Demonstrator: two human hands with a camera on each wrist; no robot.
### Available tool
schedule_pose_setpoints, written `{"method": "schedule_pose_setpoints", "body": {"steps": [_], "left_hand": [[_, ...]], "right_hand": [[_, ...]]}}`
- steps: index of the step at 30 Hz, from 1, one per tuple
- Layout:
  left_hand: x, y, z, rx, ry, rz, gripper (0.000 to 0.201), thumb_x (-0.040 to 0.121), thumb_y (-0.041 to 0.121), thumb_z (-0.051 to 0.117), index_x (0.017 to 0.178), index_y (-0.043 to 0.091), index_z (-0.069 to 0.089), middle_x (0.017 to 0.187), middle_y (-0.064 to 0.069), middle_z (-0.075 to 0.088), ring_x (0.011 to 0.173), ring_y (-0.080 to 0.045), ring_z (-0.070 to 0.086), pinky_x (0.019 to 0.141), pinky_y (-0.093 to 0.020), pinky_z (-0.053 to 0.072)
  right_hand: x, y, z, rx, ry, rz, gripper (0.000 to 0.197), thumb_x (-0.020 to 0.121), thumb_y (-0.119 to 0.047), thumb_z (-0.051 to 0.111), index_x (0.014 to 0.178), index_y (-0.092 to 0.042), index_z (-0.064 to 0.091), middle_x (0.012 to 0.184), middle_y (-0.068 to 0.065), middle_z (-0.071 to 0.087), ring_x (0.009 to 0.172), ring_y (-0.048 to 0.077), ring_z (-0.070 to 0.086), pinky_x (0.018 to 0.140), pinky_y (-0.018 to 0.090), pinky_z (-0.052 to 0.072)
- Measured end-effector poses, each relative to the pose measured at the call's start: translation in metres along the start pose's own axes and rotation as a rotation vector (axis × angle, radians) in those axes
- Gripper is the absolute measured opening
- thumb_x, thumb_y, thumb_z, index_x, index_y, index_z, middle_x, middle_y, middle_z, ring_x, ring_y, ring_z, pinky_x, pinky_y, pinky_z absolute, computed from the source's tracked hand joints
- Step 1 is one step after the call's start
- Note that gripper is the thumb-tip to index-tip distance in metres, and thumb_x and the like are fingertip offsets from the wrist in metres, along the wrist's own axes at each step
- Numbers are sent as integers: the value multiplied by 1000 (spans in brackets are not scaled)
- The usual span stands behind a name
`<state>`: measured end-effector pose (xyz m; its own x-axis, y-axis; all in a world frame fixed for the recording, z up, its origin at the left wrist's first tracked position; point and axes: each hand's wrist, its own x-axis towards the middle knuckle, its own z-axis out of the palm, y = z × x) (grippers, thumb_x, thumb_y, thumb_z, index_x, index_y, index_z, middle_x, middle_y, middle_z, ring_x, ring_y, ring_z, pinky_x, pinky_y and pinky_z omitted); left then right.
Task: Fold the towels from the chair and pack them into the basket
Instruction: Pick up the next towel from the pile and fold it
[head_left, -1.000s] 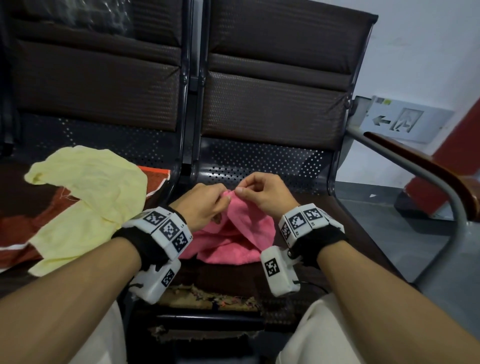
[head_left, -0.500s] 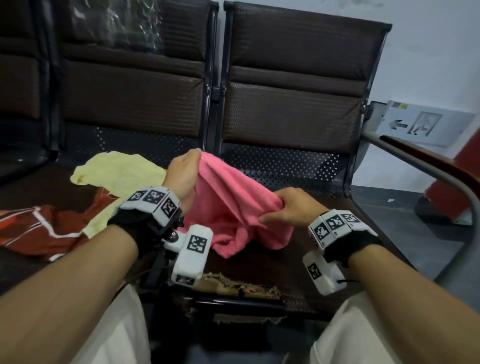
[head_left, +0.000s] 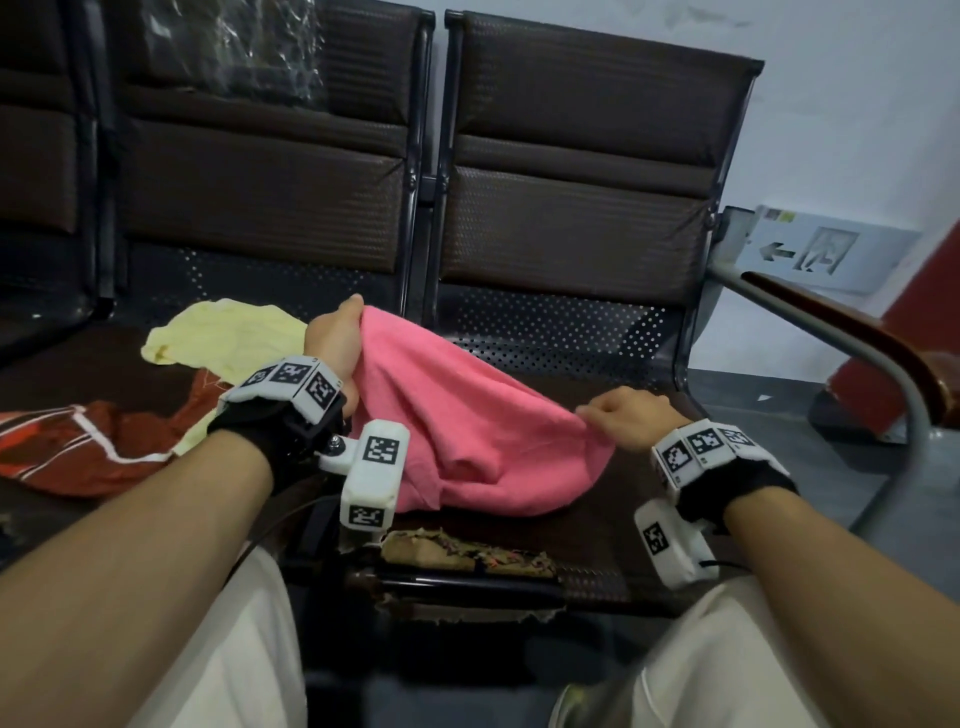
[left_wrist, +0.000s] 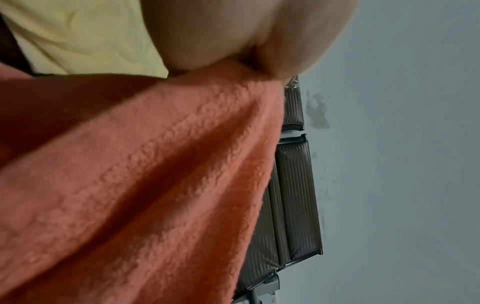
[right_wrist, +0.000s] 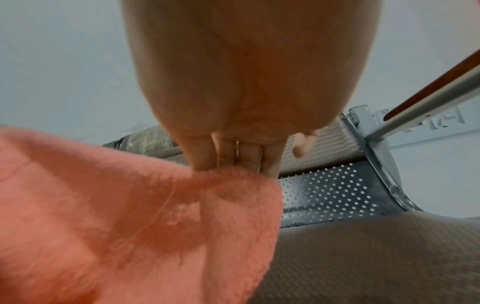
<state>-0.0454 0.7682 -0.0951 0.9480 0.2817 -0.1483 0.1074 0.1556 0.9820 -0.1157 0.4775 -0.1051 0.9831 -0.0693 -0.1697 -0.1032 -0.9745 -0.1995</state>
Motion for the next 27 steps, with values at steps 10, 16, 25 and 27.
{"method": "schedule_pose_setpoints", "body": {"steps": [10,16,25,27], "left_hand": [[1,5,1,4,-4,-1,64,86,50,49,130,5,50,135,-19,51,117,-30,53,105,-41,39],[-10,10,5,277,-86,157,28,94,27,35,67,22,42,104,-24,52,91,-21,43,83,-38,41],[-56,28,25,577,-201,571,31,96,31,47,92,4,63,97,-16,66,93,-30,60,80,-35,44],[-64,46,29,537,-199,604,28,94,29,53,93,4,66,94,-14,68,90,-28,62,78,-34,45]], "right_hand": [[-2,0,6,84,-173,-176,15,85,-32,68,70,-36,65,77,-13,67,77,5,61,68,23,46],[0,11,-4,312,181,-23,25,83,-23,64,59,-31,67,66,-11,66,69,6,58,59,18,41],[-14,-2,-29,687,498,156,12,82,-24,68,90,-21,77,86,-2,71,84,14,62,71,18,37],[-25,-5,-42,599,463,95,14,82,-23,69,94,-22,77,86,-5,71,85,11,62,72,16,38]]}}
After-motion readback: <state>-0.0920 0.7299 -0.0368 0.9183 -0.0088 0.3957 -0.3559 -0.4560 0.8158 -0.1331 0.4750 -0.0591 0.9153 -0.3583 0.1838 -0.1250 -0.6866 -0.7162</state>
